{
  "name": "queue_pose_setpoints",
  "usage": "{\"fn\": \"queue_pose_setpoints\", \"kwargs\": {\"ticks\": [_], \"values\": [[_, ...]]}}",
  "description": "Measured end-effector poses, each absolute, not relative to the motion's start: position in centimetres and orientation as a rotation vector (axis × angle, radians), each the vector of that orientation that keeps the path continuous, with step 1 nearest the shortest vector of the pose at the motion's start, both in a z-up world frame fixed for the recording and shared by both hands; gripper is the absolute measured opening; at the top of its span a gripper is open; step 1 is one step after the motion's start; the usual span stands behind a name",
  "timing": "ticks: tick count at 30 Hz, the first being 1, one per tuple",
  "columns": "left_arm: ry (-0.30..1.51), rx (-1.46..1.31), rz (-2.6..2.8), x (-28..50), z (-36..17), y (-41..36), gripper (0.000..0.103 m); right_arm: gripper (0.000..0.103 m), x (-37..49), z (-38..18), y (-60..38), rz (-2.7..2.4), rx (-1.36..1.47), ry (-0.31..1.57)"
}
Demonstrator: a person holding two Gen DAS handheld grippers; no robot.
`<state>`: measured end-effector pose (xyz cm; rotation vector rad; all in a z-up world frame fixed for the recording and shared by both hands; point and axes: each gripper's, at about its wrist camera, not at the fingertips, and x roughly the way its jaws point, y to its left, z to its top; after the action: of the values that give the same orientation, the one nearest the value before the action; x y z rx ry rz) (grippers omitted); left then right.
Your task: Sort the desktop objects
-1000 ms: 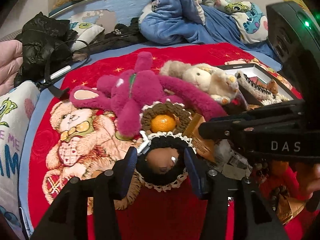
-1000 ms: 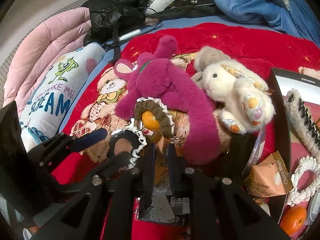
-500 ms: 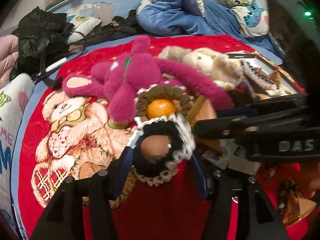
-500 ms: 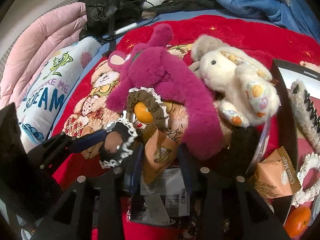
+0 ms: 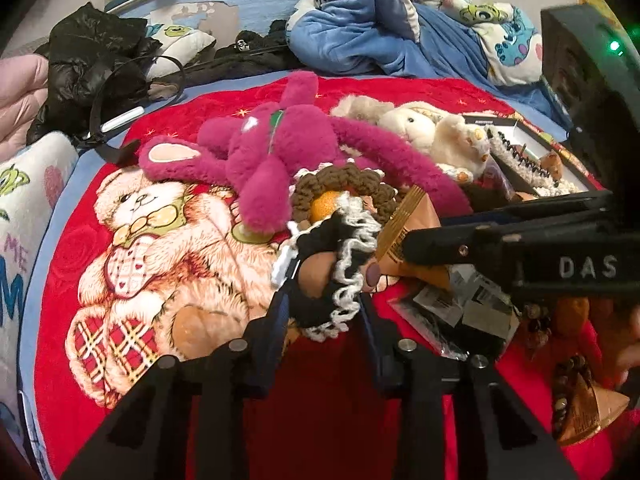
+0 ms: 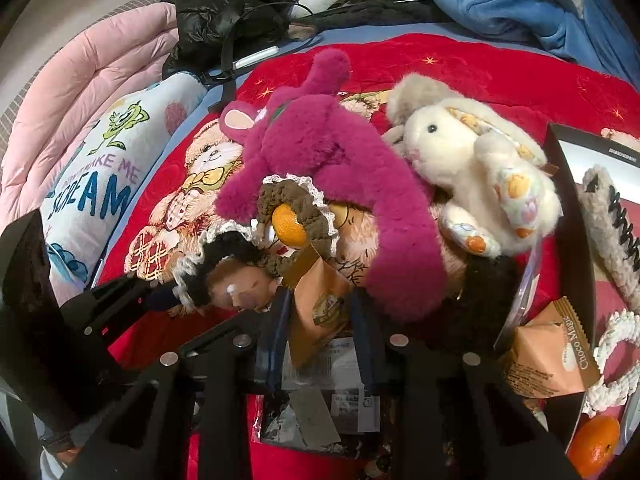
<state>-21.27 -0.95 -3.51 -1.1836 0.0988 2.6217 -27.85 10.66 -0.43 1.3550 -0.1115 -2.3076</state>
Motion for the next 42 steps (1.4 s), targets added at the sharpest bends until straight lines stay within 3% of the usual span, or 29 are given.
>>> {"fn": "queue_pose_setpoints", "kwargs": {"ticks": [7,13,42], "values": [[0.061,-1.158,2.641,-20.6,-3.4,-1.5,0.019,0.028,-27.8,-0.4,10.6,-2.311,1.354,-0.119],[0.065,-1.149,2.667,-20.6,-3.2,-1.7,0.011,0.027,-27.6,-0.3,10.4,-2.318,1.346,-0.092],[0.116,-0.982,2.828,-18.3,1.7,-1.7,0.008,0.018,-25.8,3.7,10.2,-2.377,1.184,-0.080]]}}
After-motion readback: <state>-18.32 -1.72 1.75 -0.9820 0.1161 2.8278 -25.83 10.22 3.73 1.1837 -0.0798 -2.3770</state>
